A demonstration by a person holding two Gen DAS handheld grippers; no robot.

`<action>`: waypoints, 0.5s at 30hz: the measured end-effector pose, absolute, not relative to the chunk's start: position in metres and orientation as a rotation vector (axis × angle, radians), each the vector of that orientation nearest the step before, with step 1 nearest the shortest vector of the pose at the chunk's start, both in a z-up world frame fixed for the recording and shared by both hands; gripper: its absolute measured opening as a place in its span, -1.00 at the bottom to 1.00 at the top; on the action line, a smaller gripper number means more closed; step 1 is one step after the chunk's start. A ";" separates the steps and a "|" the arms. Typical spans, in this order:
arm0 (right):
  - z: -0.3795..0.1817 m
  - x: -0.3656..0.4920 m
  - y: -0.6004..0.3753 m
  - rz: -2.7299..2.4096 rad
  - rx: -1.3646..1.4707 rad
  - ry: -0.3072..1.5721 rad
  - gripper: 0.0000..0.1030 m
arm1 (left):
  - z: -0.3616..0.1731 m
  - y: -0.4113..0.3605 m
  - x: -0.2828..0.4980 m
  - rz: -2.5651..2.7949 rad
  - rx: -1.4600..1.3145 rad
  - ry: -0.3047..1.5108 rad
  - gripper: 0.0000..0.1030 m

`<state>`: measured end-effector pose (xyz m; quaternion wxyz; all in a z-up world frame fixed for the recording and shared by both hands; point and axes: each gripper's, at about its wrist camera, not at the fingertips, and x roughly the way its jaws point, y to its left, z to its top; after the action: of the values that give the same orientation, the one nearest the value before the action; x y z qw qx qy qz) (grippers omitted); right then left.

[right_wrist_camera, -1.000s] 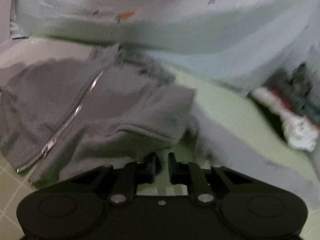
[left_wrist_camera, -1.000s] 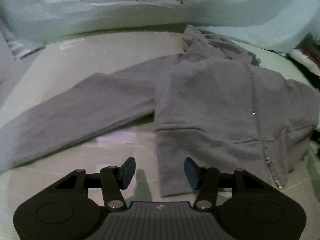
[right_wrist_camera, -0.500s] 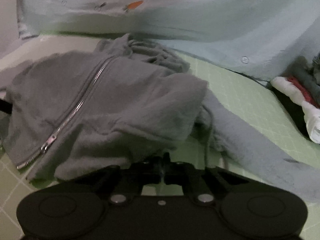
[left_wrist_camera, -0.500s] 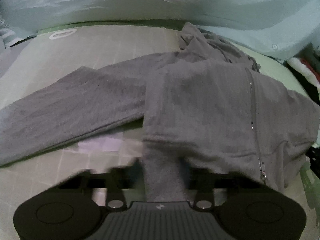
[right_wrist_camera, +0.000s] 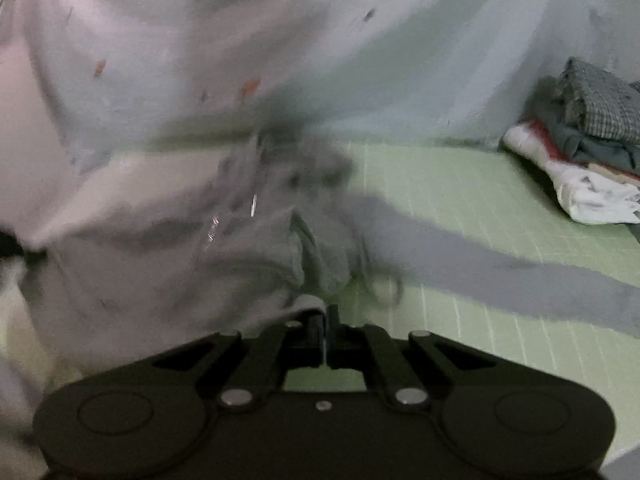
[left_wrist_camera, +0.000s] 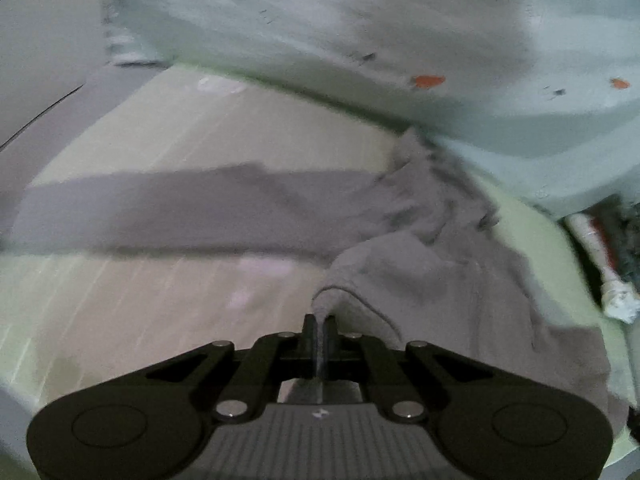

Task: Fold clothes

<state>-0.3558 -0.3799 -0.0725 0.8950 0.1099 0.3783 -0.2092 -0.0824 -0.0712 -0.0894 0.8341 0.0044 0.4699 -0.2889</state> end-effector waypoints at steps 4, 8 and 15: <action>-0.110 -0.370 -0.378 -0.358 0.308 0.911 -0.99 | -0.138 -0.055 -0.094 -0.487 0.007 1.179 -0.94; -0.106 -0.375 -0.379 -0.352 0.322 0.944 -0.95 | -0.128 -0.048 -0.115 -0.494 0.069 1.155 -0.91; -0.105 -0.375 -0.385 -0.349 0.333 0.982 -0.03 | -0.135 -0.040 -0.115 -0.470 0.035 1.166 -0.33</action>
<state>-0.3749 -0.3850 -0.1053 0.8540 0.1584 0.4670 -0.1660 -0.1150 -0.0403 -0.1353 0.8087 0.0162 0.5454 -0.2196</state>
